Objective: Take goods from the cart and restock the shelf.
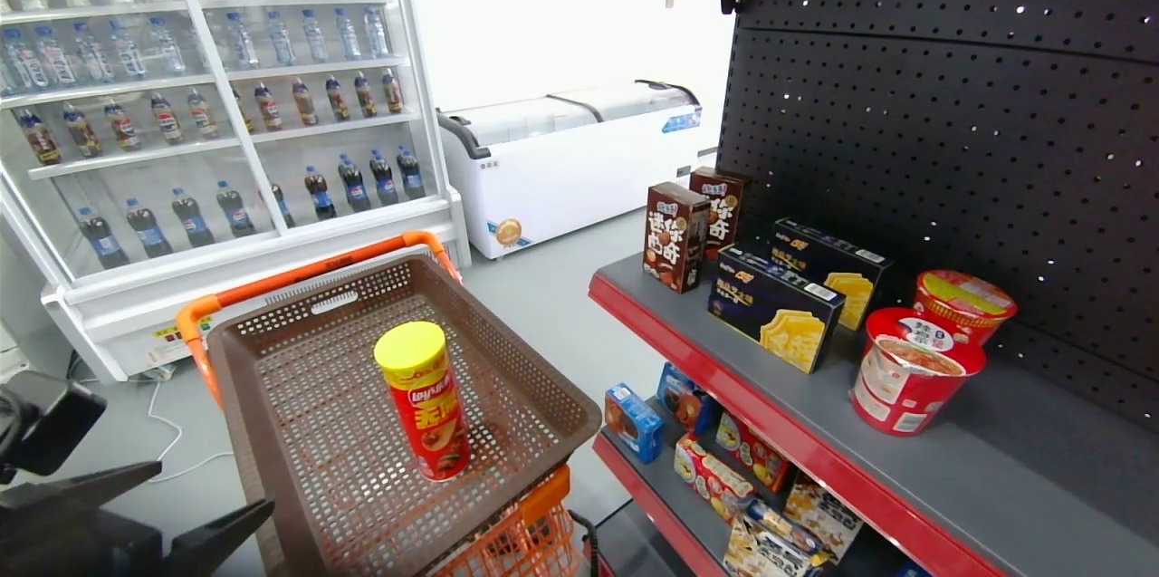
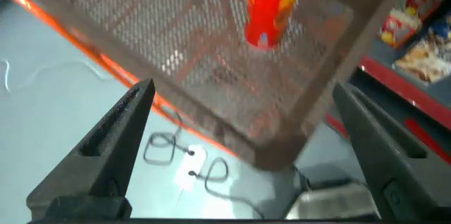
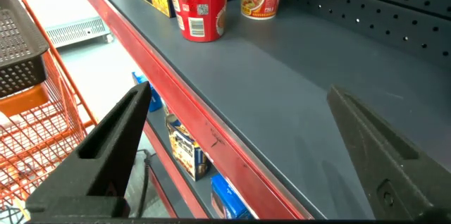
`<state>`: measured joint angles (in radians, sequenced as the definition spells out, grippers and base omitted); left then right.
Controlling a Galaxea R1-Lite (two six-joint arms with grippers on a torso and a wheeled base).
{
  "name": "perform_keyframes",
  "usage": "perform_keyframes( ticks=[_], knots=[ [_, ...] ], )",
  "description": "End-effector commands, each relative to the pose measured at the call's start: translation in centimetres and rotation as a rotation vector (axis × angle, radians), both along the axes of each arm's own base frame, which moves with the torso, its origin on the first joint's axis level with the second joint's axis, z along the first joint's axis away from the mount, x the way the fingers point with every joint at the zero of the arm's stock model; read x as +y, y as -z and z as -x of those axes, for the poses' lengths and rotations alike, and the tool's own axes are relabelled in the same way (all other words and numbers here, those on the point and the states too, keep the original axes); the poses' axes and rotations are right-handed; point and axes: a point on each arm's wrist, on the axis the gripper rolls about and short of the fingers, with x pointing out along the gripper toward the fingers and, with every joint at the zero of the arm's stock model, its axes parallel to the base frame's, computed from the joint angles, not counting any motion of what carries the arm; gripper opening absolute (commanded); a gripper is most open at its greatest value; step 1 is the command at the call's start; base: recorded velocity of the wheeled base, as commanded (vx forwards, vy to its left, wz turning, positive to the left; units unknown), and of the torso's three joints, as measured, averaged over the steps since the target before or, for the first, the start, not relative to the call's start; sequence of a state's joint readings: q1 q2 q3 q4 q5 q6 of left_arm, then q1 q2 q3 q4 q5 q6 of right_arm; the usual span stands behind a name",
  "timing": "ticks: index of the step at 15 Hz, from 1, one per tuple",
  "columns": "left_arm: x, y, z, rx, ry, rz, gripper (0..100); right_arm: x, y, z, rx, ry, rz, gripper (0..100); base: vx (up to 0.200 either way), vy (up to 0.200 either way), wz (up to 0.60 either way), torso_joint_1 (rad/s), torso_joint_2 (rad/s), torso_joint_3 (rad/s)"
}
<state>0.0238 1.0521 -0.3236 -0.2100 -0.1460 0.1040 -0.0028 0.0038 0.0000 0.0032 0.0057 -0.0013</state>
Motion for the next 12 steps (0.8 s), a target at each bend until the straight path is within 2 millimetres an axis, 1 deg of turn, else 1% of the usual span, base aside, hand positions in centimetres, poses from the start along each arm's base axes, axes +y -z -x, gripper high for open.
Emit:
perform_keyframes(
  ticks=[1, 5, 7, 8, 10, 11, 12],
  knots=[
    [0.1, 3.4, -4.0, 0.058, 0.003, 0.003, 100, 0.0, 0.0, 0.0, 0.001, 0.000, 0.000, 100, 0.000, 0.000, 0.00, 0.000, 0.00, 0.000],
    [-0.2, 5.4, -7.3, 0.064, 0.022, 0.012, 100, 0.0, 0.0, 0.0, 0.001, 0.000, 0.000, 100, 0.000, 0.000, 0.00, 0.000, 0.00, 0.000],
    [-0.6, 6.2, -8.3, 0.065, 0.065, 0.045, 100, 0.0, 0.0, 0.0, 0.001, 0.000, 0.000, 100, 0.000, 0.000, 0.00, 0.000, 0.00, 0.000],
    [-0.7, 6.9, -9.3, 0.056, 0.099, 0.065, 100, 0.0, 0.0, 0.0, 0.001, 0.000, 0.000, 100, 0.000, 0.000, 0.00, 0.000, 0.00, 0.000],
    [-0.8, 7.8, -10.4, 0.052, 0.112, 0.077, 100, 0.0, 0.0, 0.0, 0.001, 0.000, 0.000, 100, 0.000, 0.000, 0.00, 0.000, 0.00, 0.000],
    [-0.8, 8.6, -11.3, 0.046, 0.115, 0.077, 100, 0.0, 0.0, 0.0, 0.001, 0.000, 0.000, 100, 0.000, 0.000, 0.00, 0.000, 0.00, 0.000],
    [-0.9, 9.1, -11.7, 0.054, 0.123, 0.083, 100, 0.0, 0.0, 0.0, 0.001, 0.000, 0.000, 100, 0.000, 0.000, 0.00, 0.000, 0.00, 0.000]
  ],
)
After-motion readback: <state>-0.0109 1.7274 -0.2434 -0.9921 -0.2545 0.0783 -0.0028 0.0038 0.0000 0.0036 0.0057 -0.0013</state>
